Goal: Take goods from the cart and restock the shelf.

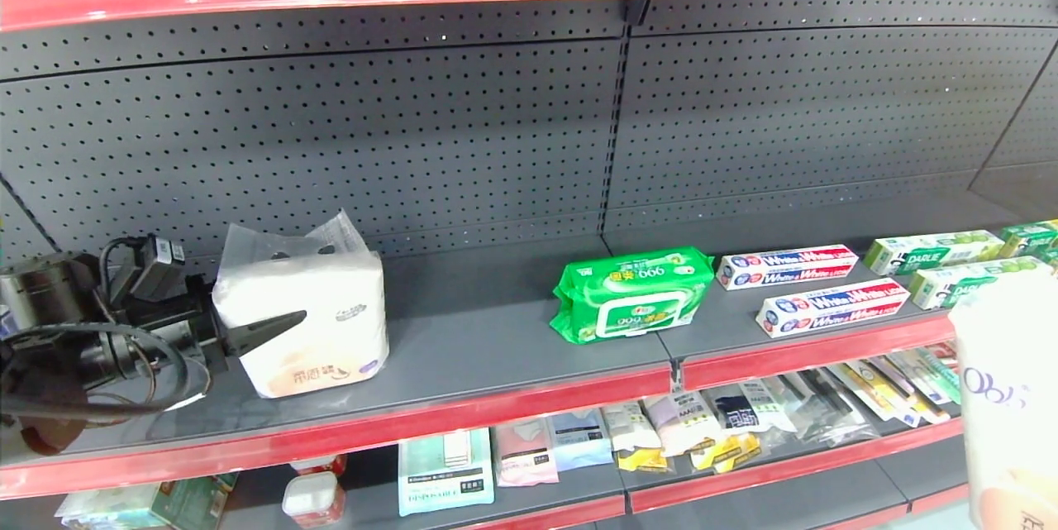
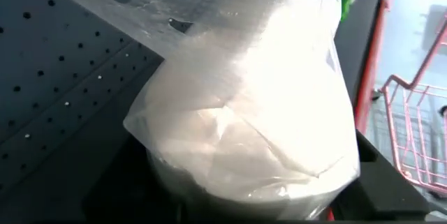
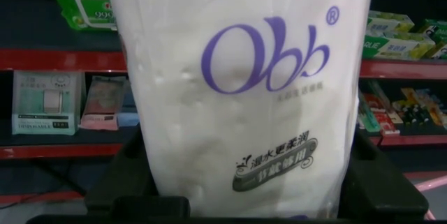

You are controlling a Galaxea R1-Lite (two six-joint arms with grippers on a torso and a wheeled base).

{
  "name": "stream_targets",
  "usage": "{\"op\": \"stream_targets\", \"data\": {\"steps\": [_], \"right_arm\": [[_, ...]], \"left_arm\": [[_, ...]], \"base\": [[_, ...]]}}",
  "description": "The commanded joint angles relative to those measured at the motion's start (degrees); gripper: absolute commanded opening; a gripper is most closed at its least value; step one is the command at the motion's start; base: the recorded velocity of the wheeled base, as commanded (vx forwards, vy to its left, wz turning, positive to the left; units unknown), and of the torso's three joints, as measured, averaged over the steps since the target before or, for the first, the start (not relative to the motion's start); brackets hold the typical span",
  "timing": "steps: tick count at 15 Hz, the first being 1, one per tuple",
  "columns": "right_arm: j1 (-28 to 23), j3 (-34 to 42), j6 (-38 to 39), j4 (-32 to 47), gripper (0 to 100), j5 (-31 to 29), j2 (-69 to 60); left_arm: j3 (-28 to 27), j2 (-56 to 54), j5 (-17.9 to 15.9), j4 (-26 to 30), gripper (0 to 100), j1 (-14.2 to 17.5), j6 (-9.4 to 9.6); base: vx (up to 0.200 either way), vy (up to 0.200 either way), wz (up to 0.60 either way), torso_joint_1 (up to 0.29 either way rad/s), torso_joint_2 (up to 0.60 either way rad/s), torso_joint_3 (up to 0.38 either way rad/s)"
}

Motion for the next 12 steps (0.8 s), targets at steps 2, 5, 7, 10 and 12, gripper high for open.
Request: {"op": "stream_targets", "data": {"steps": [2,5,7,10,12], "right_arm": [[0.00,0.00,-0.01,0.02,0,-0.01,0.14],[0.00,-0.09,-0.10,0.02,0,-0.01,0.41],[0.00,-0.44,-0.01,0.02,0,-0.10,0.58],[0.00,-0.61,-0.01,0.02,0,-0.10,0.85],[0.00,-0.79,-0.01,0.02,0,-0.80,0.93]], "left_arm": [[3.46,-0.56,-0.87,-0.61,0,2.84,0.01],[4.08,-0.56,-2.45,-0.61,0,3.27,0.10],[4.43,-0.56,-4.30,-0.61,0,3.45,0.10],[4.60,0.49,-6.32,-0.61,0,3.54,0.72],[4.52,1.37,-6.58,-0.70,0,4.33,1.77]], "base": [[0.000,0.000,0.00,0.000,0.00,0.000],[0.000,0.000,0.00,0.000,0.00,0.000],[0.000,0.000,0.00,0.000,0.00,0.000],[0.000,0.000,0.00,0.000,0.00,0.000],[0.000,0.000,0.00,0.000,0.00,0.000]]}}
